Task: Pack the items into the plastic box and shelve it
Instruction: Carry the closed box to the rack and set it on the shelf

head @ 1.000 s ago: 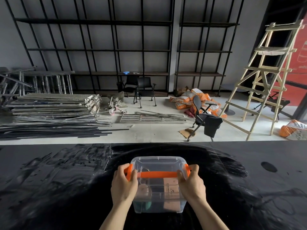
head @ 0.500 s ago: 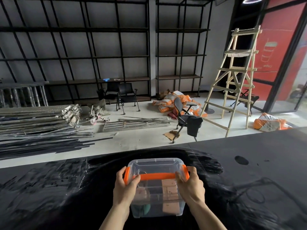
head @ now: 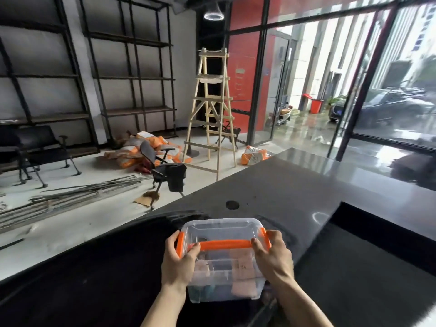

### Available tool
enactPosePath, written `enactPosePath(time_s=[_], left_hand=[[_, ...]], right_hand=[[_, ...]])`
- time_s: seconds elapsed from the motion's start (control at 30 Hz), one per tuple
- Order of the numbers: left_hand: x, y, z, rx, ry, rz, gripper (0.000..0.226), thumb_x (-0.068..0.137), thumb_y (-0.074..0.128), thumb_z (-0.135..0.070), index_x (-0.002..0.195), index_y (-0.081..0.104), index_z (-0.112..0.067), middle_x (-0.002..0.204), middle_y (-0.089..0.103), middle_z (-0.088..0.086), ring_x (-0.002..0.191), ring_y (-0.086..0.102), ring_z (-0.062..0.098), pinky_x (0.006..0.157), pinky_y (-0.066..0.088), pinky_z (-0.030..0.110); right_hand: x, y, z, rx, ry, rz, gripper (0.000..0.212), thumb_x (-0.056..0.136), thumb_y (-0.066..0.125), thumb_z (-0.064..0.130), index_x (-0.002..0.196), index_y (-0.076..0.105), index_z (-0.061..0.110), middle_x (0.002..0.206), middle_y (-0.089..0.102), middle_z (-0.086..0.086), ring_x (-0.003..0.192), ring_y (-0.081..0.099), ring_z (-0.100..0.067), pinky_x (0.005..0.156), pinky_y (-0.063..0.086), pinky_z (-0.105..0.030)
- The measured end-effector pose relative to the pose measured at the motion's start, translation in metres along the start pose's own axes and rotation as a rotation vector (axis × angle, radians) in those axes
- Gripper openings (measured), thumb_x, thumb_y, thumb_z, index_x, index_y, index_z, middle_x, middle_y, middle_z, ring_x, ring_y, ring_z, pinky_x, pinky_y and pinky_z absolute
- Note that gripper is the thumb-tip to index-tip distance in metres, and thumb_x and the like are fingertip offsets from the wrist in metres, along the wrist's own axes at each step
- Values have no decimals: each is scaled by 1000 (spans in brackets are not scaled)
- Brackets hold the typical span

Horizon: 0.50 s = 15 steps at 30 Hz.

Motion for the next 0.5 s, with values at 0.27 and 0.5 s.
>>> enactPosePath(time_s=[0.27, 0.5], left_hand=[[-52, 138, -2, 53, 44, 332, 63, 86, 69, -28, 143, 42, -32, 140, 53, 0, 118, 59, 27, 98, 51, 46], [-146, 264, 32, 119, 157, 604, 62, 89, 69, -20, 144, 42, -21, 134, 55, 8, 106, 54, 20, 92, 49, 34]], right_hand=[[-28, -127, -85, 49, 200, -317, 36, 94, 61, 40, 123, 54, 20, 115, 70, -11, 96, 64, -30, 87, 51, -39], [-81, -229, -197, 104, 287, -562, 40, 98, 61, 31, 132, 51, 13, 124, 67, -14, 97, 65, -30, 77, 47, -31]])
Point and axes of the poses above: each hand's wrist, its own x-axis towards the middle knuckle, its own y-axis out of the palm, z = x × y, the point moved 5 cm from there along x, towards the middle knuckle
